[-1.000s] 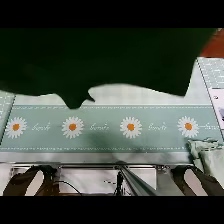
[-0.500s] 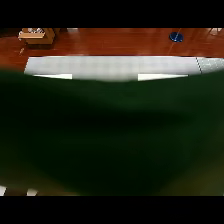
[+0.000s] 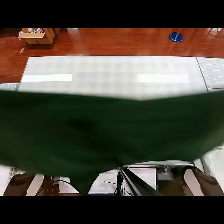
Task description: Fold the shirts.
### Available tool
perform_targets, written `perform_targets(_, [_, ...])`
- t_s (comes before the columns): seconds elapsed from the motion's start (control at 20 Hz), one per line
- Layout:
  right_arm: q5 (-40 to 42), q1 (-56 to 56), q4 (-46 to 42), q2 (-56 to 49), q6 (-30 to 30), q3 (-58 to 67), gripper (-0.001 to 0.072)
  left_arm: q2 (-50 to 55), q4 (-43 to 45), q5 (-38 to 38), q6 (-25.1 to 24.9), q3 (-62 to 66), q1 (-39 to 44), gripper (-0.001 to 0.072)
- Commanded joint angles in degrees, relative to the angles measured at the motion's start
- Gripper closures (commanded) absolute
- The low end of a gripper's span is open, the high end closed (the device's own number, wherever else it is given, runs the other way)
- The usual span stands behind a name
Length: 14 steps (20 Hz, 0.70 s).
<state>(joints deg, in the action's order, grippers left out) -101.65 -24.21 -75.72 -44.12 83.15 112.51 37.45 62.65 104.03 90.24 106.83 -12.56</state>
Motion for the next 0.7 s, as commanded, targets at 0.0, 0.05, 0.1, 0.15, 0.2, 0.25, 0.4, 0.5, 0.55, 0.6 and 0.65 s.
perform_targets(0.0, [-1.75,0.04,4.07,-9.53,-0.63,-4.13,0.0692,3.78,-0.09,-1.6,-4.57,-12.76,-0.02,0.0677])
perform_targets(0.05, [-2.05,0.04,4.63,-12.94,-0.83,-4.48,0.0692,6.32,-0.09,-2.43,-5.27,-15.1,-0.02,0.0677])
perform_targets(0.1, [-2.08,0.04,5.44,-16.48,-0.85,-4.5,0.0692,9.01,-0.09,-3.58,-5.92,-16.46,-0.02,0.0677])
perform_targets(0.15, [-1.73,0.04,6.69,-19.54,-0.85,-4.5,0.0692,12.2,-0.11,-5.73,-6.29,-17.14,0.04,0.0677])
perform_targets(0.2, [-0.76,0.04,7.91,-22.38,-0.87,-4.5,0.0692,15.47,-0.33,-8.52,-6.95,-17.18,0.44,0.0677])
perform_targets(0.25, [1.84,0.07,8.76,-25.31,-1.42,-4.5,0.0692,18.45,-1.14,-11.61,-7.93,-17.18,0.74,0.0676])
perform_targets(0.4, [8.26,2.64,7.91,-34.1,-2.99,-4.5,0.0692,27.32,-3.98,-19.76,-11.32,-17.18,2.32,0.0675])
perform_targets(0.5, [10.64,5.73,7.69,-39.08,-3.82,-4.48,0.0692,32.63,-4.22,-22.49,-13.86,-17.18,3.61,0.0676])
perform_targets(0.55, [13.14,7.58,7.74,-41.44,-4.48,-4.48,0.0692,35.41,-4.22,-23.54,-14.45,-17.18,4.24,0.0676])
perform_targets(0.6, [16.33,9.29,7.67,-43.41,-5.11,-4.5,0.0692,37.9,-4.17,-24.68,-14.84,-17.18,4.7,0.0675])
perform_targets(0.65, [20.65,10.67,7.69,-45.44,-5.07,-4.5,0.0692,40.39,-4.17,-26.32,-14.82,-17.18,5.01,0.0676])
